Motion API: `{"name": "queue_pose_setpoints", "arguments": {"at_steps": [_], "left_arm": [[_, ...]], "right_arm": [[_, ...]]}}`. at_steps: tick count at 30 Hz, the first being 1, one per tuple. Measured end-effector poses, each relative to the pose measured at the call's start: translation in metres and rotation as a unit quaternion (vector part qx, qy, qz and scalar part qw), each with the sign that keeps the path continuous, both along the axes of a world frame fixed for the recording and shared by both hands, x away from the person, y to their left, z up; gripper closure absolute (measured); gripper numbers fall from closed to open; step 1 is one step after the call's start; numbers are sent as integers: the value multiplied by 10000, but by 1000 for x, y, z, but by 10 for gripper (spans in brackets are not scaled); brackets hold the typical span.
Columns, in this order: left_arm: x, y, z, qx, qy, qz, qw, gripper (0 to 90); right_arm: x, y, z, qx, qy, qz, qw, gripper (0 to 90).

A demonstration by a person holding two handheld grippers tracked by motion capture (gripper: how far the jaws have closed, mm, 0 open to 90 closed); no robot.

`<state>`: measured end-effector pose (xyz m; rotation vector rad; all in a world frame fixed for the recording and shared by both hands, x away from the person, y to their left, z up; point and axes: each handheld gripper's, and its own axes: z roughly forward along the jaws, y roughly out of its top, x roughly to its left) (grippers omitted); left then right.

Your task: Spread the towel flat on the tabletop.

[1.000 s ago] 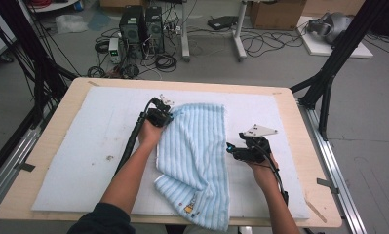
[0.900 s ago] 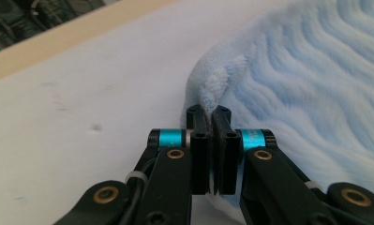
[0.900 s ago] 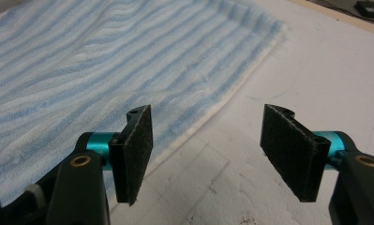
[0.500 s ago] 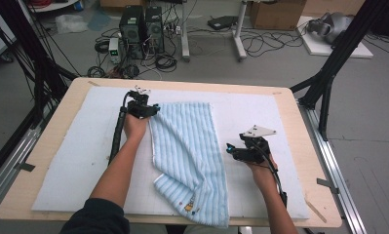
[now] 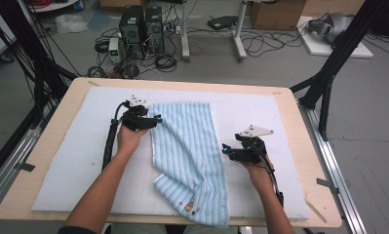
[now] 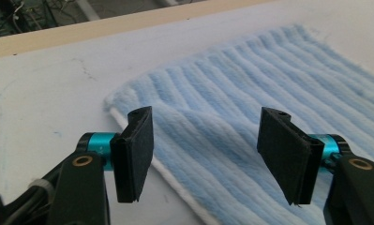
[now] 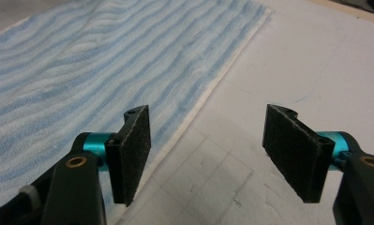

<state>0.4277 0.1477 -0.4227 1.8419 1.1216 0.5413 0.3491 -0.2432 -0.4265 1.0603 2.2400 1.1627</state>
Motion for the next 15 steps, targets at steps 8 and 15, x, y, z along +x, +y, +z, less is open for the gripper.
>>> {"name": "queue_pose_setpoints", "arguments": {"at_steps": [8, 15], "left_arm": [[-32, 8, -9, -495, 429, -24, 9978, 388], [-49, -6, -22, 55, 753, -293, 9967, 388]], "right_arm": [[3, 10, -4, 242, 259, 106, 9993, 320], [7, 31, -12, -97, 407, 164, 9990, 375]]}}
